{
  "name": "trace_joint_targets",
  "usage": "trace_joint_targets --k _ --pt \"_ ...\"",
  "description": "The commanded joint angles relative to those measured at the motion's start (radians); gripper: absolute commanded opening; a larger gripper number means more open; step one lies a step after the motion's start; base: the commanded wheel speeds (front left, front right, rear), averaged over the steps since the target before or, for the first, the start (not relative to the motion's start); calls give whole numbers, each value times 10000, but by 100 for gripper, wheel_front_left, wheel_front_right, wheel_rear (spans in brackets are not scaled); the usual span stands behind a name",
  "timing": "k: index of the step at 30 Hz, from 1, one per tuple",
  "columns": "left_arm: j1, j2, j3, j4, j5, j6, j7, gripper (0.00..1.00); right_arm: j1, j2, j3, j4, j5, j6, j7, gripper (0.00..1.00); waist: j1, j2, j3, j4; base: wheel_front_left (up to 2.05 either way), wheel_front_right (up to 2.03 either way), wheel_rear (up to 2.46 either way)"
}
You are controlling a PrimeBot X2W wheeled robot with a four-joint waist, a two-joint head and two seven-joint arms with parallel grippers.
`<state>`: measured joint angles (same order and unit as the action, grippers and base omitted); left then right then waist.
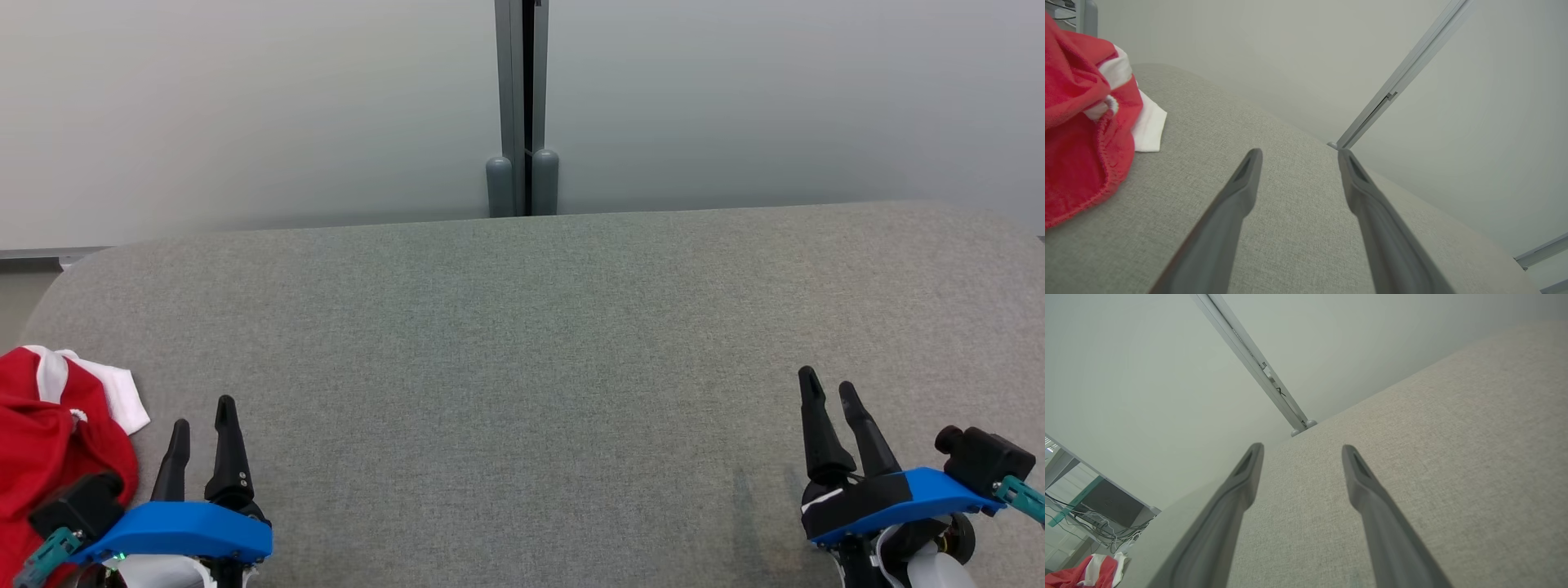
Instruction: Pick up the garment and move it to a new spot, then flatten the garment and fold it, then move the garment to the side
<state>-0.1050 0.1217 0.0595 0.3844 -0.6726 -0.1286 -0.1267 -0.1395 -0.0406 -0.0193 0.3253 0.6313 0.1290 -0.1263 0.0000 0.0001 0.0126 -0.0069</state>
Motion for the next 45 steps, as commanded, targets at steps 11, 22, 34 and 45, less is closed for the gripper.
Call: trace_joint_targets --k 11,22,34,45 --pt "-286 159 -37 -284 1631 -22 -372 100 -219 -88 -77 -503 -1725 19 -384 100 0 -1 5 -22 0 0 0" --pt "-295 297 -368 -137 2846 -25 -642 100 -162 -102 -307 -368 -3012 20 -647 100 0 -1 12 -61 0 0 0" --pt "-132 226 -237 136 3888 -27 -902 100 -193 -109 -461 1 -4158 23 -901 100 0 -1 -6 -128 0 0 0" --pt "-28 70 -15 400 4664 -29 -1121 100 -128 -119 -536 235 -4895 24 -1122 100 0 -1 -90 -92 0 0 0"
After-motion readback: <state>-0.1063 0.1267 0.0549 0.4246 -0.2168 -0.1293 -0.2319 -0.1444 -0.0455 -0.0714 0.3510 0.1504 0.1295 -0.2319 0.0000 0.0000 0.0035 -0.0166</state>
